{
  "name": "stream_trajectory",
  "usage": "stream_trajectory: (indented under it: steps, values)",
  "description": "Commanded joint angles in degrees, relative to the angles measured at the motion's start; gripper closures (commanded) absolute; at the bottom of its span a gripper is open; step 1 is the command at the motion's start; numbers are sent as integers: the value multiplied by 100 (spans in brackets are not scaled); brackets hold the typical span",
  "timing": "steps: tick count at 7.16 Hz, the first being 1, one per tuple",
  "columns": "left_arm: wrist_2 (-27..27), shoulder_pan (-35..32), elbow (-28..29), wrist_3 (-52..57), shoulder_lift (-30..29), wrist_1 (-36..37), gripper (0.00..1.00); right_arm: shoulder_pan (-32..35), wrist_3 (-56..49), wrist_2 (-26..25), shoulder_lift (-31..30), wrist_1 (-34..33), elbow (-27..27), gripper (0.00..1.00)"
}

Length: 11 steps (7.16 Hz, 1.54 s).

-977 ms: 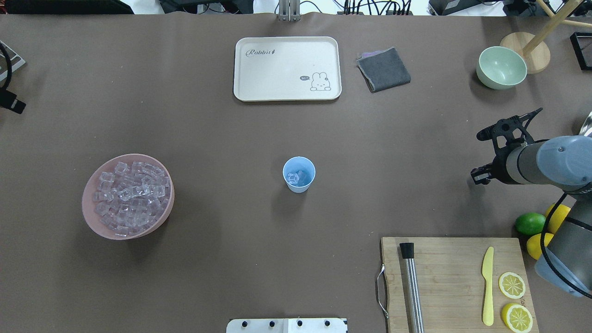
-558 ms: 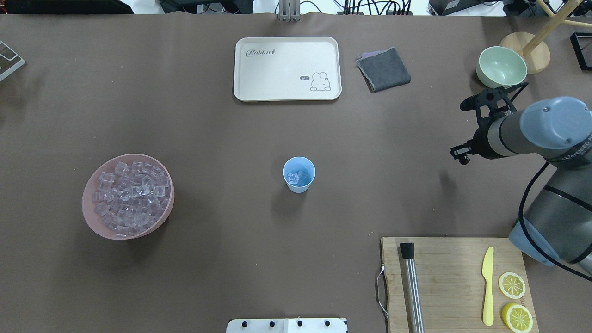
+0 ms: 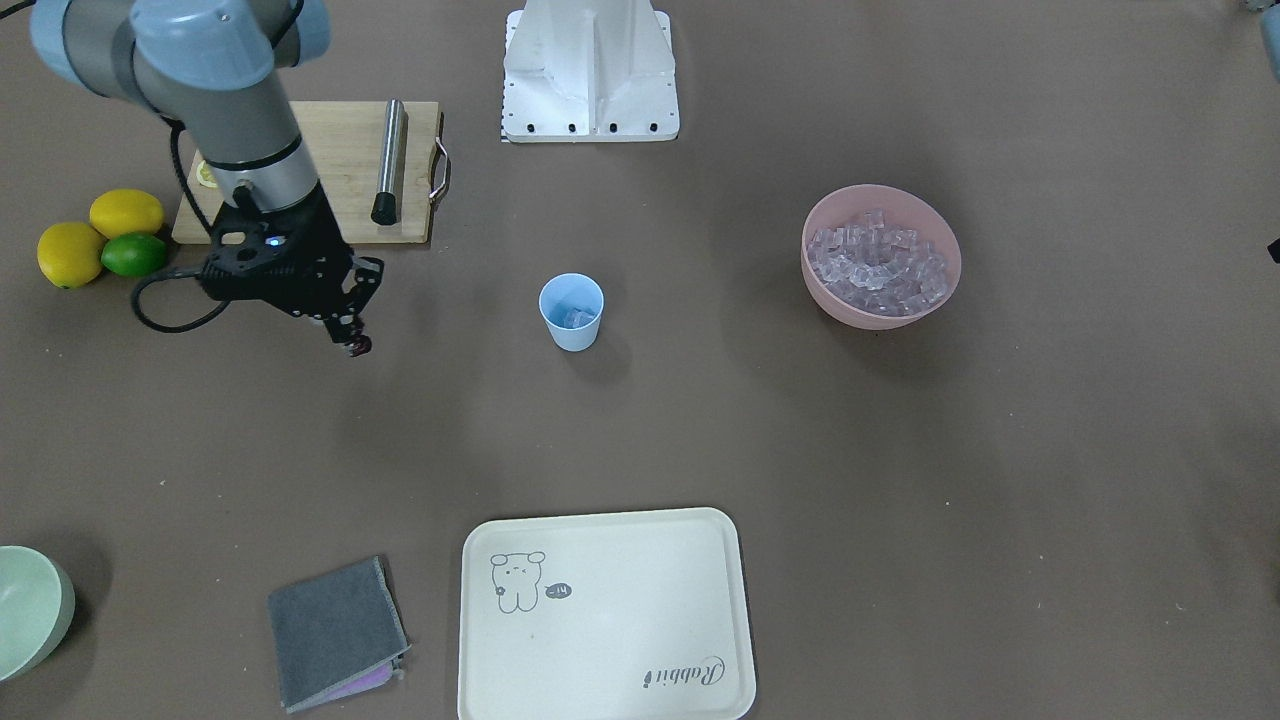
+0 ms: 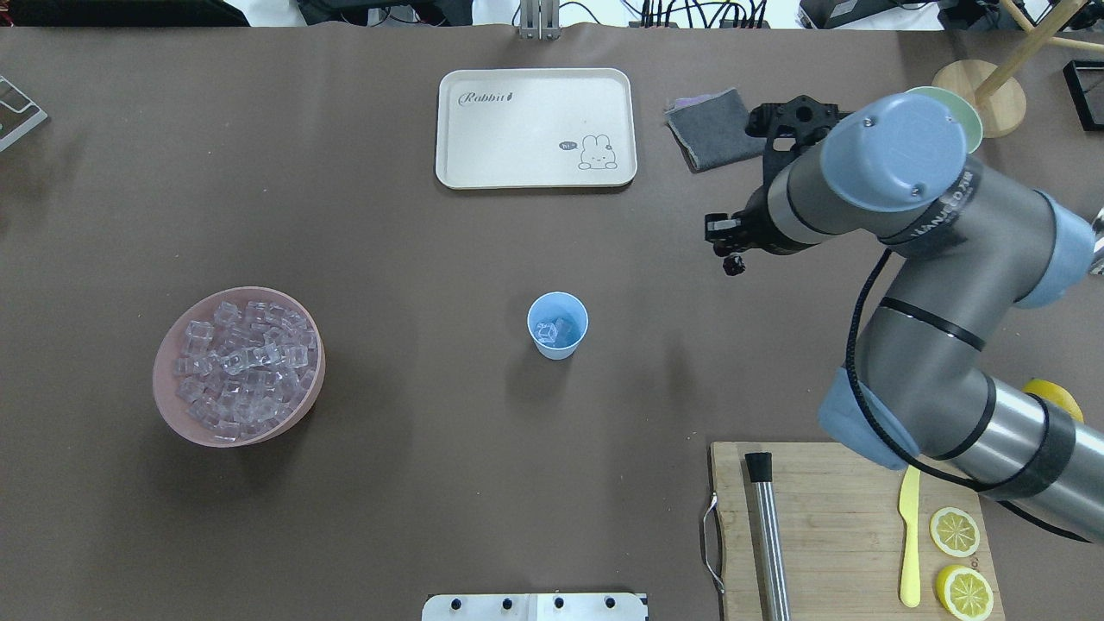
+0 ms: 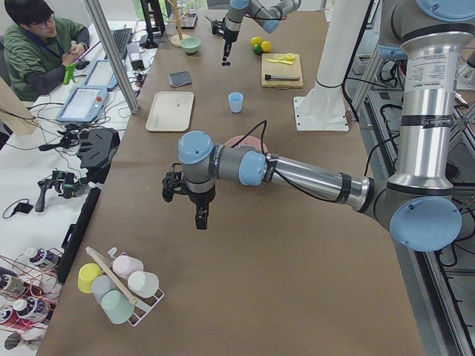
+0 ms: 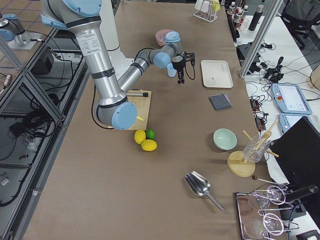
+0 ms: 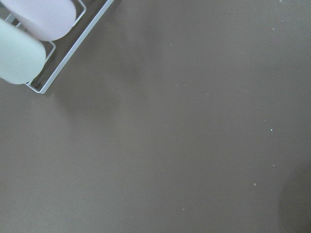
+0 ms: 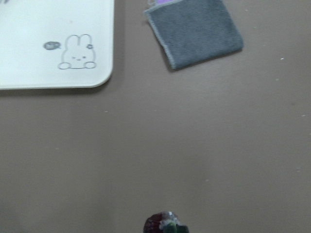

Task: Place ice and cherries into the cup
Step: 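Carry the cherries with the right gripper over the blue cup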

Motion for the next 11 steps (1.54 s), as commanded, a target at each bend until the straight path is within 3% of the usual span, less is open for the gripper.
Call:
stream_trajectory:
  steps: [1, 4, 7, 11]
  values:
    - [-628, -254, 182, 52, 196, 30, 2, -598, 879, -314, 818, -112, -152, 100]
    - [-658, -236, 350, 44, 197, 22, 2, -1101, 988, -1087, 1268, -95, -540, 100]
    - [-676, -228, 429, 35, 197, 13, 2, -1356, 1198, -1518, 1549, -77, -732, 100]
    - [-685, -210, 552, 35, 162, -13, 2, -1497, 1225, -1713, 1595, -68, -971, 100]
